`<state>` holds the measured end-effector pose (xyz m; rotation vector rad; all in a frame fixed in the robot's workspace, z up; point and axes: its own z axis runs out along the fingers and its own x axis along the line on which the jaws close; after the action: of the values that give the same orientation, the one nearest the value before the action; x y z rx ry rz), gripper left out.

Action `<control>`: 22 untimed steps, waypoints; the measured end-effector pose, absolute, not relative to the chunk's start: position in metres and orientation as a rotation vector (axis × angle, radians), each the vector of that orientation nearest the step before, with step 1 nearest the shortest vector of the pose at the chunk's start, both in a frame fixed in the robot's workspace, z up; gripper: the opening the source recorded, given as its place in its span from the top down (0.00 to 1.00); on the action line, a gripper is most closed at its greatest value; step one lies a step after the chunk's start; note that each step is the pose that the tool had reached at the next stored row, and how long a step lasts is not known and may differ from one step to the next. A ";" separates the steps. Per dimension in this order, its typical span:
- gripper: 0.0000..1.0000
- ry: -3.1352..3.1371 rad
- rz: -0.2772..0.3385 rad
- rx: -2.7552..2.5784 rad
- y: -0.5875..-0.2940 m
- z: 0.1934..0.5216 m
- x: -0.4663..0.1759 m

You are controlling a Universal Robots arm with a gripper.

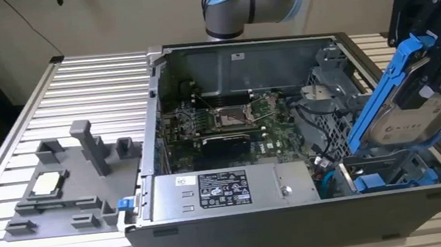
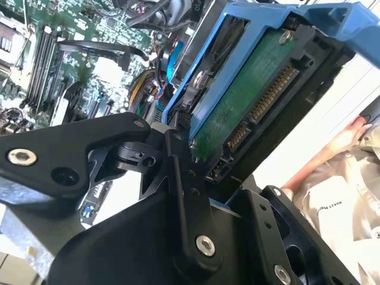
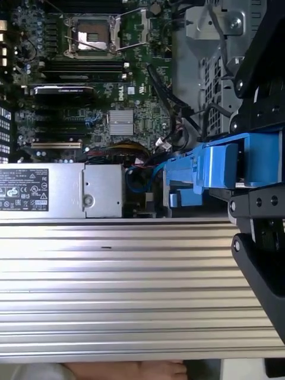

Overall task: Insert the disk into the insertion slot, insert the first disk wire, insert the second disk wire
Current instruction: 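Insert the disk into the insertion slot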

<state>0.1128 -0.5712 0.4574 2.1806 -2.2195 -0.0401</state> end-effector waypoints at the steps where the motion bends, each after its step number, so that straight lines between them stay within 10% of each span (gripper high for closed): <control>1: 0.67 -2.219 -0.040 2.181 -0.571 0.456 0.113; 22: 0.67 -2.217 -0.040 2.183 -0.571 0.424 0.121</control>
<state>0.1211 -0.5712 0.4240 2.1834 -2.2167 -0.0400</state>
